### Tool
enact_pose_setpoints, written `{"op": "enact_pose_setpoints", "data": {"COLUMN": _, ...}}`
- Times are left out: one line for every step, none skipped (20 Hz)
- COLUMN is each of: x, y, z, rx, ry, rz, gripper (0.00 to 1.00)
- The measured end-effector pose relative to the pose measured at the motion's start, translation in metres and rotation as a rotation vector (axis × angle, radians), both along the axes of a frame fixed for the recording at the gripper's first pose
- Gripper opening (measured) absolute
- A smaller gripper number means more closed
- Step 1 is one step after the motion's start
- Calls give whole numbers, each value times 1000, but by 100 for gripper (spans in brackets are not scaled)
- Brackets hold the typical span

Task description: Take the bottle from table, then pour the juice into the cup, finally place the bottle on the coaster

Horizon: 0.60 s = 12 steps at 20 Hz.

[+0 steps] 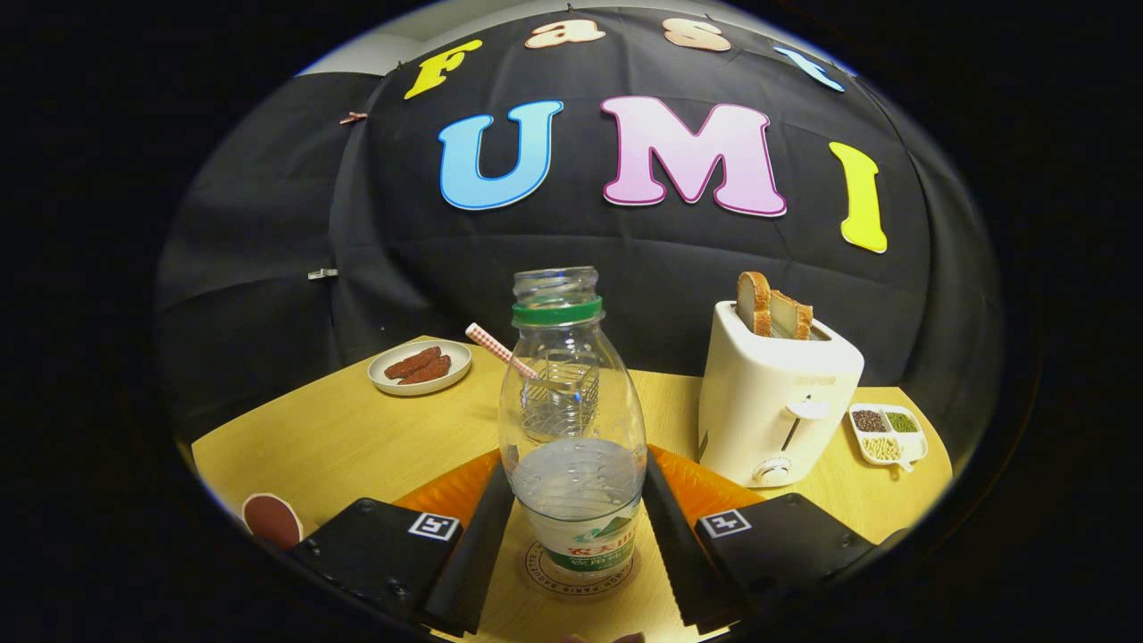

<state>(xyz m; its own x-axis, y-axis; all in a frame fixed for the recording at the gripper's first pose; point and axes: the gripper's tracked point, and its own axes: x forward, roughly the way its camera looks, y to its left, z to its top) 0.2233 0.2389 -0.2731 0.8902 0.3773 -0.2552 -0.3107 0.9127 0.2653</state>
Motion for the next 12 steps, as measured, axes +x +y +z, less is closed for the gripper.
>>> {"op": "enact_pose_setpoints", "data": {"x": -1, "y": 1, "z": 0, "rx": 1, "ry": 5, "rz": 3, "gripper": 83}}
{"op": "enact_pose_setpoints", "data": {"x": -3, "y": 1, "z": -1, "rx": -1, "ry": 7, "rz": 5, "gripper": 86}}
{"op": "enact_pose_setpoints", "data": {"x": -3, "y": -1, "z": -1, "rx": -7, "ry": 7, "rz": 3, "gripper": 87}}
{"op": "enact_pose_setpoints", "data": {"x": -4, "y": -2, "z": 0, "rx": -8, "ry": 7, "rz": 3, "gripper": 89}}
{"op": "enact_pose_setpoints", "data": {"x": -4, "y": -3, "z": 1, "rx": -9, "ry": 7, "rz": 0, "gripper": 91}}
{"op": "enact_pose_setpoints", "data": {"x": -4, "y": -5, "z": 1, "rx": -11, "ry": 8, "rz": -1, "gripper": 93}}
{"op": "enact_pose_setpoints", "data": {"x": -4, "y": -8, "z": 2, "rx": -15, "ry": 9, "rz": -7, "gripper": 94}}
{"op": "enact_pose_setpoints", "data": {"x": -5, "y": -10, "z": 2, "rx": -17, "ry": 9, "rz": -8, "gripper": 94}}
{"op": "enact_pose_setpoints", "data": {"x": -6, "y": -13, "z": 3, "rx": -20, "ry": 8, "rz": -10, "gripper": 94}}
{"op": "enact_pose_setpoints", "data": {"x": -7, "y": -16, "z": 3, "rx": -22, "ry": 7, "rz": -13, "gripper": 94}}
{"op": "enact_pose_setpoints", "data": {"x": -7, "y": -19, "z": 5, "rx": -24, "ry": 6, "rz": -16, "gripper": 94}}
{"op": "enact_pose_setpoints", "data": {"x": -8, "y": -21, "z": 8, "rx": -24, "ry": 6, "rz": -18, "gripper": 94}}
